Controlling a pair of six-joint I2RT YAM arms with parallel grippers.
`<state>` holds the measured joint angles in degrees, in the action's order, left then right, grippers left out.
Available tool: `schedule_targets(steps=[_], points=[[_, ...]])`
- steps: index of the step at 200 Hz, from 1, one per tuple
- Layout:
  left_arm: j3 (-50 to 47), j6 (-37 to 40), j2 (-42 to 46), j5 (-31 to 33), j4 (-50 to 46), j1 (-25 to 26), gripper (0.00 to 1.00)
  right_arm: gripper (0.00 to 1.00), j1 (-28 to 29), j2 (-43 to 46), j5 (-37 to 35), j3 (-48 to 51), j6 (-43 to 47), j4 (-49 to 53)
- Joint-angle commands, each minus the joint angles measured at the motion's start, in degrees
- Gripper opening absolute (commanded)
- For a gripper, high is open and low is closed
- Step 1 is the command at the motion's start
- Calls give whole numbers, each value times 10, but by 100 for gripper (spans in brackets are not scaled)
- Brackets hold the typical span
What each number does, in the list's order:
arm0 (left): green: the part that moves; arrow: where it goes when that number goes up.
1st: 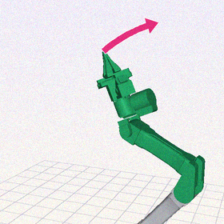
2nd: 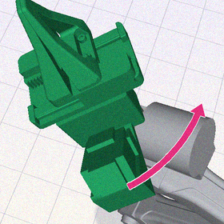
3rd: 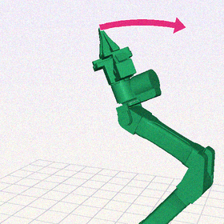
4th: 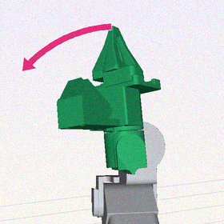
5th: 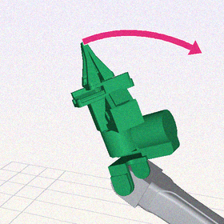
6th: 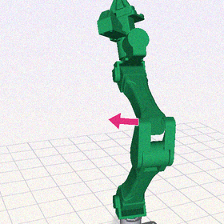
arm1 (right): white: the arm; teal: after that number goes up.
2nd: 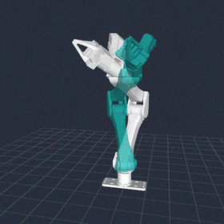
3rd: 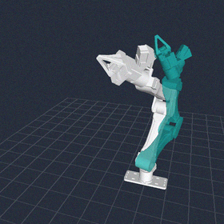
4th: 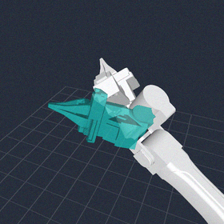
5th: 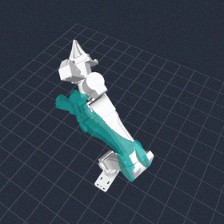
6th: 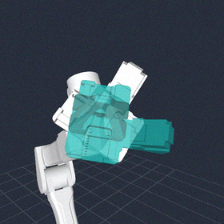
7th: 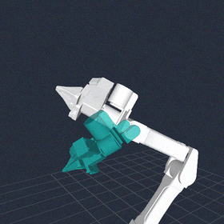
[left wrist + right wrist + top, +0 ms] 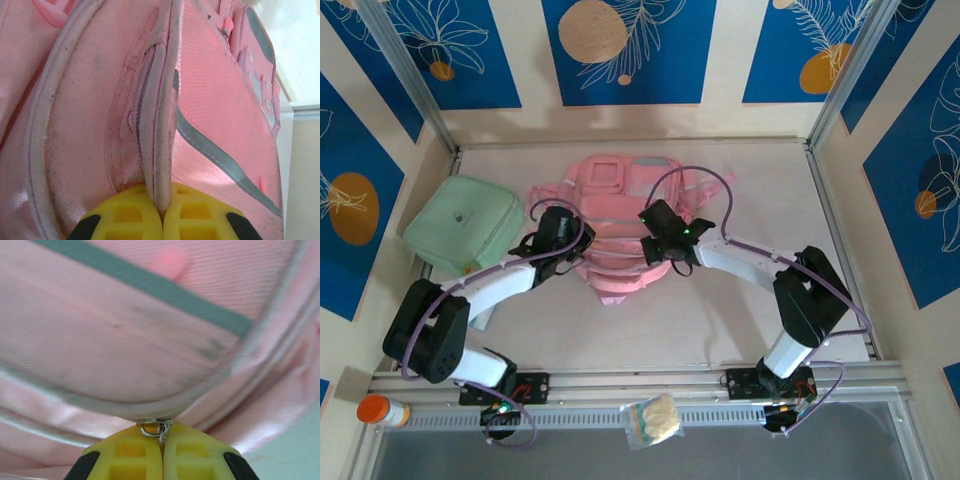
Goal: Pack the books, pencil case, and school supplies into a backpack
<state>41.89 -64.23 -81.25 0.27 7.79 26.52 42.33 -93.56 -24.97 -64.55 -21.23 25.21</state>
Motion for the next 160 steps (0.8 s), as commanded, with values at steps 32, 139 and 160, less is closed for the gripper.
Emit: schedule_targets(steps=[32, 139, 160], points=[[47, 157, -17, -82, -46, -91, 0, 0, 78, 37, -62, -4, -21, 98], [108, 288, -73, -75, -130, -129, 0, 0, -29, -18, -2, -57, 10, 143], [110, 293, -72, -98, -124, -129, 0, 0, -20, -20, -4, -65, 10, 140]])
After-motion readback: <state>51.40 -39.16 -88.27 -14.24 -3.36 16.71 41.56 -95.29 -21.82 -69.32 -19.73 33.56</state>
